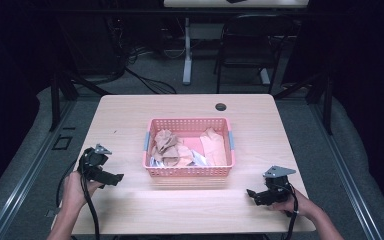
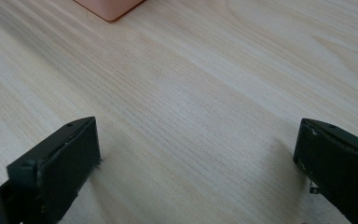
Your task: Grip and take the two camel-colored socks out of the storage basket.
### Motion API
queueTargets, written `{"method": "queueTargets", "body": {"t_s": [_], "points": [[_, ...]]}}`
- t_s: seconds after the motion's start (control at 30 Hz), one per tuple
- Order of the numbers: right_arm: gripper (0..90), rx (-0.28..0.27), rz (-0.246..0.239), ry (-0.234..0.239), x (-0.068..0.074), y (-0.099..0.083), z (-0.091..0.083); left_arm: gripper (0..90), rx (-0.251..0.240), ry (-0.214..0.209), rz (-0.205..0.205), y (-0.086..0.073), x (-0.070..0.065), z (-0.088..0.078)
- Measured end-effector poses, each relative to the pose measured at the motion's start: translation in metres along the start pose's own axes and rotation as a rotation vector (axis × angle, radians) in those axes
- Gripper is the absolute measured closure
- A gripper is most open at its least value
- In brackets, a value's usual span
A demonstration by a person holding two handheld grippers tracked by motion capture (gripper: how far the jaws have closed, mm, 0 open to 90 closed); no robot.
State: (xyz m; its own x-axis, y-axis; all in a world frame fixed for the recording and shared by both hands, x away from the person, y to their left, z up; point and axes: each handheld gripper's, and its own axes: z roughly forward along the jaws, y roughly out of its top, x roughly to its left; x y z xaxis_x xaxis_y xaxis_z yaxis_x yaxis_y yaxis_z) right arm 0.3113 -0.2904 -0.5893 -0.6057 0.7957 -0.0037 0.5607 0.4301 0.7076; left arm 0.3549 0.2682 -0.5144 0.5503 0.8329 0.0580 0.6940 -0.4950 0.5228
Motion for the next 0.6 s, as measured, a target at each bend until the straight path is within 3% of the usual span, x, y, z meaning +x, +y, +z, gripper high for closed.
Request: {"method": "queueTargets", "body": {"t_s": [0.17,0.37,0.6], "points": [[0.0,0.003,0.005,-0.007,0.001,0.0,-0.001,0.0,0.001,-0.024,0.015,0.008,-0.004,-0.007],[0.0,0.002,0.005,-0.006,0.0,0.0,0.0,0.0,-0.015,-0.111,0.009,0.021,-0.004,-0.013],[0.0,0.006,0.002,-0.007,0.0,0.0,-0.001,0.0,-0.041,-0.148,0.042,0.046,-0.009,-0.02]]}}
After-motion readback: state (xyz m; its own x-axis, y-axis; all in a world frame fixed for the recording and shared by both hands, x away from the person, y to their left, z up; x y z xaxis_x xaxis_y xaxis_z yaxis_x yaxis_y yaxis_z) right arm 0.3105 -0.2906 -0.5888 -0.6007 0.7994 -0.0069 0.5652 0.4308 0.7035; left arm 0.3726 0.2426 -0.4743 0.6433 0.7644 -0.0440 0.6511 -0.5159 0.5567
